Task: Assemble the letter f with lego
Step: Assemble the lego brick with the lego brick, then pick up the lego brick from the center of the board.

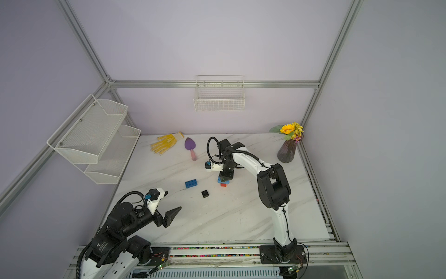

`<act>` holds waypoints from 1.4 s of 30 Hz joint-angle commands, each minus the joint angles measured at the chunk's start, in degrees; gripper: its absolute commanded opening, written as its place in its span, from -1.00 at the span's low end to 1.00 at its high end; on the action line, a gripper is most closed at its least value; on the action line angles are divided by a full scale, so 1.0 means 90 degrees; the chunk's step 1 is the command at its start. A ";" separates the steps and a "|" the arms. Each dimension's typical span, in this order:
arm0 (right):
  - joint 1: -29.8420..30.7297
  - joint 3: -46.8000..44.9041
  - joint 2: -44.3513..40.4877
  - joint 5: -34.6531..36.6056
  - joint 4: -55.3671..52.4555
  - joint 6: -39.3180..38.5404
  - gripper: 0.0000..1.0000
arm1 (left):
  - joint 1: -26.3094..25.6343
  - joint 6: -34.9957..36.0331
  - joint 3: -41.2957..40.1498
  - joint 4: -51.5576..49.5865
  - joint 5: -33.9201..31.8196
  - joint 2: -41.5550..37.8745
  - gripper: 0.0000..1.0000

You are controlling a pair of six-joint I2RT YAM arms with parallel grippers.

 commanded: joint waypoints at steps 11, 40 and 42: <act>0.0022 0.0345 0.0274 -0.0047 -0.0237 0.0224 0.04 | 0.0032 0.0137 0.0020 0.0192 0.0058 0.0030 1.00; 0.1175 -0.0481 -0.0937 -0.0390 0.0806 0.0199 0.27 | 0.0042 0.0144 0.0020 0.0201 0.0185 0.0062 1.00; 0.1213 -0.0614 -0.0871 -0.0572 0.0984 -0.0026 0.30 | 0.0042 0.0135 0.0030 0.0206 0.0177 0.0049 1.00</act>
